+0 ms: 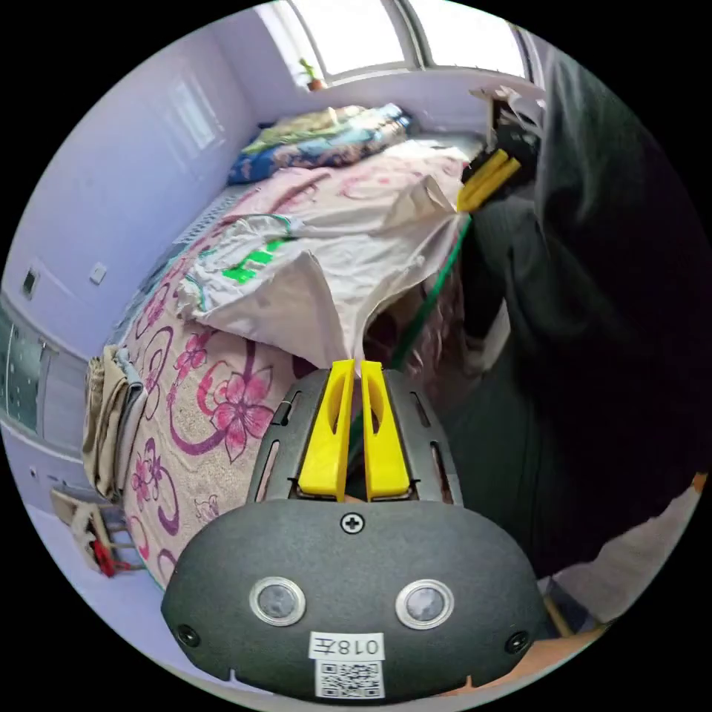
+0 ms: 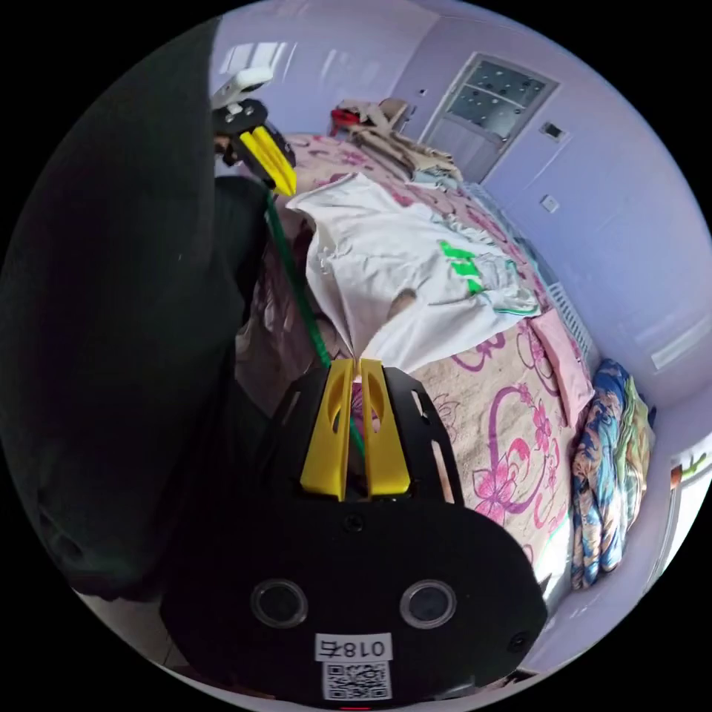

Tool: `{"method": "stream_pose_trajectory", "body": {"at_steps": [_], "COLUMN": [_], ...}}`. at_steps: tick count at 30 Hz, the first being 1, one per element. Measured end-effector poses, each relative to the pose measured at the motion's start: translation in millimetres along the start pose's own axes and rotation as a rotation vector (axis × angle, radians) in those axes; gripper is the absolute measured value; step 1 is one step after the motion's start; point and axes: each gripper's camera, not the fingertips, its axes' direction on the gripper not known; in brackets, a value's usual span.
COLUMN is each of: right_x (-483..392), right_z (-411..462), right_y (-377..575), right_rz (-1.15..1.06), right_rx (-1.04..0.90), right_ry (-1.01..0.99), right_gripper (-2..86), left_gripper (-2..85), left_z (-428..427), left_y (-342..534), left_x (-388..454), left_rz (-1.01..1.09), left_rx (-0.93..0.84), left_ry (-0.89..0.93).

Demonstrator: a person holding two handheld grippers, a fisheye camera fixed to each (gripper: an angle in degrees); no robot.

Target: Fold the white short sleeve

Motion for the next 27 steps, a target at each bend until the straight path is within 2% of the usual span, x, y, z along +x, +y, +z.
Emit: {"method": "stream_pose_trajectory", "body": {"at_steps": [3,5,7,9,13,16,18,22,24,27], "right_x": [-12,-2,12,25,36,43,45,44,42,41], "right_z": [18,15,2,-13,-27,-17,-9,14,21,23], "right_y": [8,8,6,-1,-30,-46,-52,-58,-59,-58], "right_rz": [-0.083,-0.03,0.074,0.171,0.302,0.401,0.434,0.452,0.441,0.444], "right_rx": [-0.175,-0.235,-0.186,-0.109,0.06,0.137,0.15,0.088,0.066,0.064], "right_ry": [-0.049,-0.088,-0.084,-0.076,-0.042,-0.109,-0.133,-0.127,-0.138,-0.161], "right_gripper": [0.7,1.1,1.4,1.9,3.1,3.4,3.4,3.0,2.8,1.9], "left_gripper": [5.0,5.1,5.1,5.6,8.3,10.3,10.2,8.1,5.4,1.4], "left_z": [19,16,-1,-30,-32,1,32,81,89,75], "left_y": [-2,0,1,-3,-39,-82,-105,-109,-96,-69], "left_x": [25,19,1,-22,-20,-6,6,6,-3,-13], "left_rz": [0.161,0.124,-0.011,-0.19,-0.255,-0.26,-0.249,-0.282,-0.369,-0.488], "left_rx": [-0.207,-0.221,-0.115,0.1,0.237,0.178,0.088,-0.079,-0.055,0.007], "left_ry": [-0.02,-0.037,-0.064,-0.08,-0.12,-0.115,-0.192,-0.239,-0.184,-0.209]}}
